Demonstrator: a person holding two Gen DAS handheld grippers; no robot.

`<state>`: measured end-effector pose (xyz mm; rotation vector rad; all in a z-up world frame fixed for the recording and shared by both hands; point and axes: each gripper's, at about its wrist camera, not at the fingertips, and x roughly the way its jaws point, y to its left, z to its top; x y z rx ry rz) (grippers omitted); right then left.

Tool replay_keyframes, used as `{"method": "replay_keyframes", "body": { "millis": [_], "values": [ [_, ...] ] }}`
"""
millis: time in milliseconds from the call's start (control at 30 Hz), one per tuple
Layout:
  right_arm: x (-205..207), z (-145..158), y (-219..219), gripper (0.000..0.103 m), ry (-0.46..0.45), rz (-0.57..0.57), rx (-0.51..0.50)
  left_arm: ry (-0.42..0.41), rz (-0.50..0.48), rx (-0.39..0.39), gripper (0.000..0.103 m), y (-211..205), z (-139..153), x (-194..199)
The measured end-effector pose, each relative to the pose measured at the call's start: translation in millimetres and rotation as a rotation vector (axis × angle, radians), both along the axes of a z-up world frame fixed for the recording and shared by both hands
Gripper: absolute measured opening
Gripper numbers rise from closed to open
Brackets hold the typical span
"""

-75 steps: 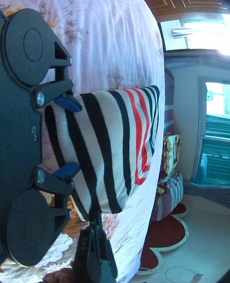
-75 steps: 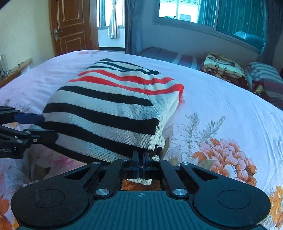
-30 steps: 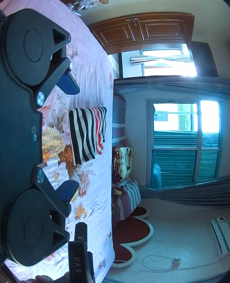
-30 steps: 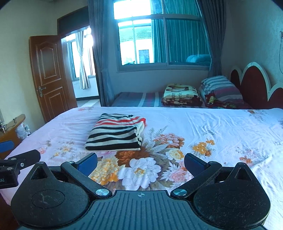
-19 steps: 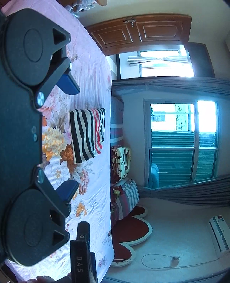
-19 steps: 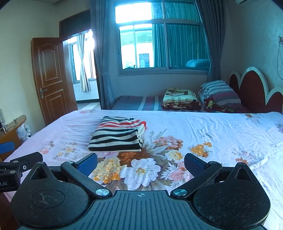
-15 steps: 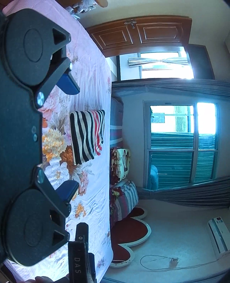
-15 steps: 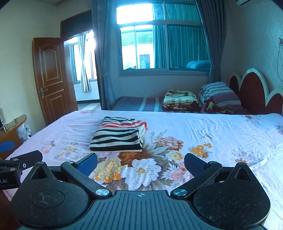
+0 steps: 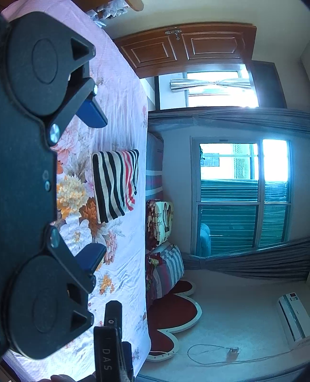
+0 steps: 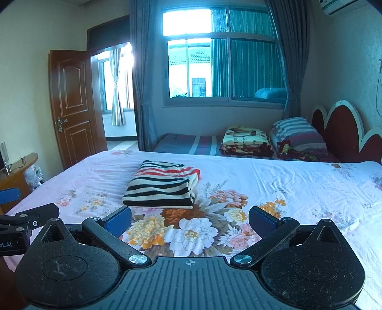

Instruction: Fold small clothes

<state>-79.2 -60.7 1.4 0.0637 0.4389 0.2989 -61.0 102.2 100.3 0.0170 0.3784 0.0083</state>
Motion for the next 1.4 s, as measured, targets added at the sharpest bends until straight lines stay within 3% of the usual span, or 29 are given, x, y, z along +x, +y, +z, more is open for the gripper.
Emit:
{"method": "replay_keyframes", "body": {
  "millis": [1400],
  "values": [
    [3.5, -1.8, -3.7, 0.103, 0.0, 0.006, -0.013, 0.004, 0.009, 0.012, 0.102, -3.8, 3.2, 5.9]
  ]
}}
